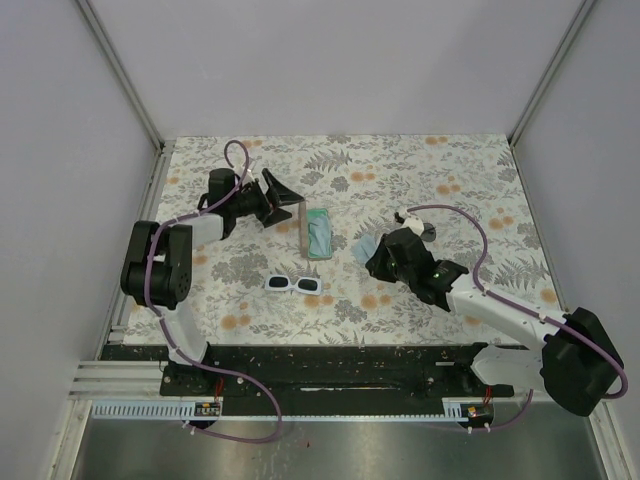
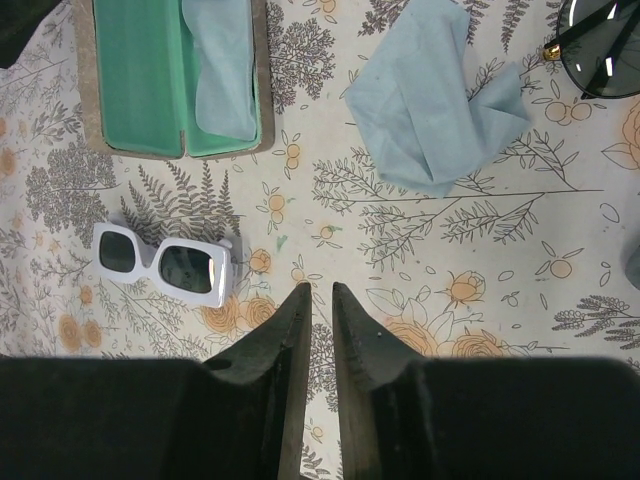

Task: Organize the sunglasses
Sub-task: Pick up the opened sunglasses case from the center of the board.

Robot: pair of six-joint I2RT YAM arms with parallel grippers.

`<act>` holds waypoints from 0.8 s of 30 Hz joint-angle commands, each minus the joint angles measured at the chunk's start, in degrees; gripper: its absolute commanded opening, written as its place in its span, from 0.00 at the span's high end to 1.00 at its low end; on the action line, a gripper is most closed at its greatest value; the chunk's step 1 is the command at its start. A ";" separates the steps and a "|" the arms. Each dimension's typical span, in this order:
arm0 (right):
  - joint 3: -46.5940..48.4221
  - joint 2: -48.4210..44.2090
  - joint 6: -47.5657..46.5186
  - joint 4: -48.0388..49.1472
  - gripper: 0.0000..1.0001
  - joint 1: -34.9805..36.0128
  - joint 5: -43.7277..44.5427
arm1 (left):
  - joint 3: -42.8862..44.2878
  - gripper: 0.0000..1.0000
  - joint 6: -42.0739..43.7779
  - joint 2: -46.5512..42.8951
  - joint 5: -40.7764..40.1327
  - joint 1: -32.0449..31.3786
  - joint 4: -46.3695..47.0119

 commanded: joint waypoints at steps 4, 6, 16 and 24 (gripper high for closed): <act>-0.57 -1.65 0.51 0.73 0.81 -0.14 -0.65 | -1.51 0.03 -2.71 3.83 3.14 0.28 9.08; -0.57 -1.56 0.59 0.73 0.81 -0.23 -0.92 | -1.68 0.03 -2.62 4.71 2.88 0.28 9.43; -0.57 -1.04 0.42 0.73 0.81 -0.14 -1.36 | -2.91 0.14 -3.58 9.54 3.05 0.28 13.12; -0.49 -0.42 0.68 1.17 0.82 -0.14 -1.97 | -2.48 0.18 -5.08 12.71 4.98 0.02 16.29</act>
